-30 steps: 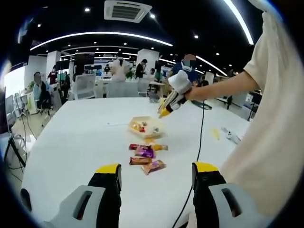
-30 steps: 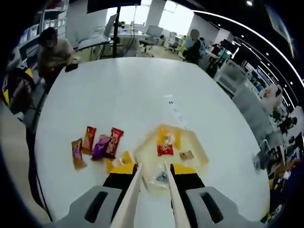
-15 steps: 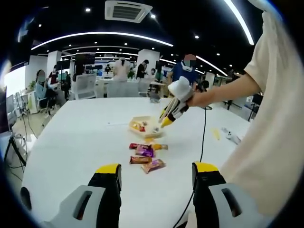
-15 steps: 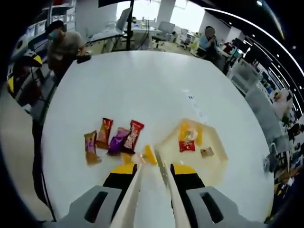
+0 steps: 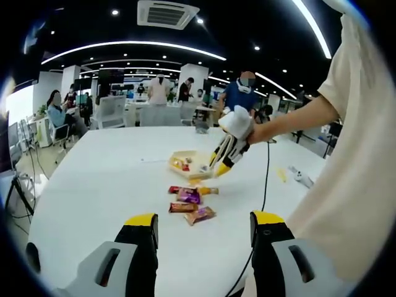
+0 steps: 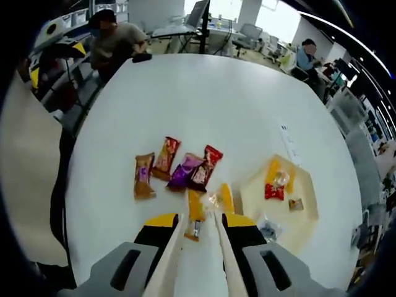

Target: Place the target food into the container with the food tongs after gripping and lifting it, then release it inside without dropping or visibly crushing the food.

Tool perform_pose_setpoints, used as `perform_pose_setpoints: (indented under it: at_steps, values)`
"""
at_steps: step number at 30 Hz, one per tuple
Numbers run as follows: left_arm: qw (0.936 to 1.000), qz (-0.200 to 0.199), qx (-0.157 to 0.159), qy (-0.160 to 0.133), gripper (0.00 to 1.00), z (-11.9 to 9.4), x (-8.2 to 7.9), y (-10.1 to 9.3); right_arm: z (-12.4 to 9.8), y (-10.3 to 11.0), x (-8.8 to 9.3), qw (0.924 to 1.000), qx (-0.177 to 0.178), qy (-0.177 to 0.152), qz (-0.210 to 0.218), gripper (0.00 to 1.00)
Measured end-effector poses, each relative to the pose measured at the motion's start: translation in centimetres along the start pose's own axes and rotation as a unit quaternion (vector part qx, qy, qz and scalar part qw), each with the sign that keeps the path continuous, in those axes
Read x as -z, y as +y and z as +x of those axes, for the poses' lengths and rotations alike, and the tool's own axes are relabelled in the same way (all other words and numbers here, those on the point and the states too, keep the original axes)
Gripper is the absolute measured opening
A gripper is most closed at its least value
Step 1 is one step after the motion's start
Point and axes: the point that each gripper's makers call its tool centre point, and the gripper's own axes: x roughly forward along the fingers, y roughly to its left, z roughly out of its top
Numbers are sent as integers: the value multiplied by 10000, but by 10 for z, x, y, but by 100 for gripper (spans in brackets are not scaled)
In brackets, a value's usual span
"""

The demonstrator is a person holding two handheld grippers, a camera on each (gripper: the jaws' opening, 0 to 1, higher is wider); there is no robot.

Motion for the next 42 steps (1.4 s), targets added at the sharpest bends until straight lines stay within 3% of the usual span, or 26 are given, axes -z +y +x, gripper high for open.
perform_pose_setpoints:
  at_steps: [14, 22, 29, 42]
  values:
    - [10000, -77, -30, 53, 60, -1, 6, 1, 10, 18, 14, 9962, -472, 315, -658, 28]
    - [9999, -113, -44, 80, 60, 0, 8, 2, 15, 14, 24, 9917, -523, 573, -1027, 28]
    - [9998, -165, -45, 88, 60, 2, 10, 1, 16, 15, 25, 9911, -652, 550, -1021, 28]
    - [9997, -206, -58, 149, 60, 4, 10, 2, 25, 15, 33, 9850, -841, 601, -1385, 29]
